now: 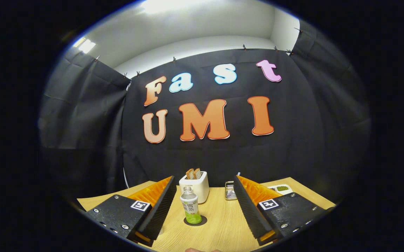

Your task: Take the bottle from table, then pour the juice into the cup, finally place the bottle on the coaster

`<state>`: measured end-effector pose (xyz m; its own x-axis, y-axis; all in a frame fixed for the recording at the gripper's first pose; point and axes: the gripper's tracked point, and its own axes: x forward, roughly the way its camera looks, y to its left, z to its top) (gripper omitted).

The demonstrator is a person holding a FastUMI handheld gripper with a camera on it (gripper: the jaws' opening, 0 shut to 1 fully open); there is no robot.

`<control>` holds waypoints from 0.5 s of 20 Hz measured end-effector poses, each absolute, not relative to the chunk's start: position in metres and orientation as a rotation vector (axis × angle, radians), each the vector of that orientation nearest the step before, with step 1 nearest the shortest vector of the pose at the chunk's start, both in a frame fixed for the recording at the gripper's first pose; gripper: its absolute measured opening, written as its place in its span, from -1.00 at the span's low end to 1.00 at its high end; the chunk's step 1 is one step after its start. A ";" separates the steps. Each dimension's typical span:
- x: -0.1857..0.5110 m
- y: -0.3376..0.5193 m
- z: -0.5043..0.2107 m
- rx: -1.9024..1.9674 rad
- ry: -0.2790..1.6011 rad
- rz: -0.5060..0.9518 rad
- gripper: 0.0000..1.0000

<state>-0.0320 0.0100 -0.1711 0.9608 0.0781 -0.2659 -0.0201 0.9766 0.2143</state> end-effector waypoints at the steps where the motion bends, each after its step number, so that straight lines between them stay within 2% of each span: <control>1: -0.037 0.009 -0.172 0.223 0.271 0.041 0.93; 6: -0.044 -0.018 -0.151 0.176 0.188 -0.051 0.93; 10: -0.046 -0.014 -0.131 0.101 0.127 -0.058 0.93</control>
